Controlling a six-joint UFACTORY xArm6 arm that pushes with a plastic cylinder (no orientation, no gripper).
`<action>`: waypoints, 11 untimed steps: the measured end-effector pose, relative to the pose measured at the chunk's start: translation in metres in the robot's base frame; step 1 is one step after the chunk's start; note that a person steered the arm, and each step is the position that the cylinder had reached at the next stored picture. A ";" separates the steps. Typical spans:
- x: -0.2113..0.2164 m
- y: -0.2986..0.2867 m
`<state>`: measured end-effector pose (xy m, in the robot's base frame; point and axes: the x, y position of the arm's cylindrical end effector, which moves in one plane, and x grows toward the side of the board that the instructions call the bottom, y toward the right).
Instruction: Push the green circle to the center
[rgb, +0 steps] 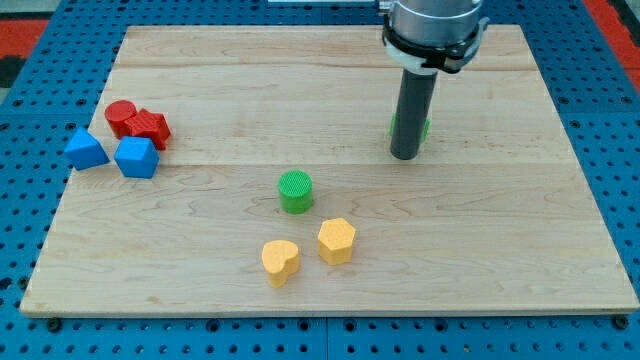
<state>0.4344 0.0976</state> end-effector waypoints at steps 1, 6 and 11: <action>0.049 -0.006; 0.084 -0.155; 0.031 -0.158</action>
<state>0.4656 -0.0602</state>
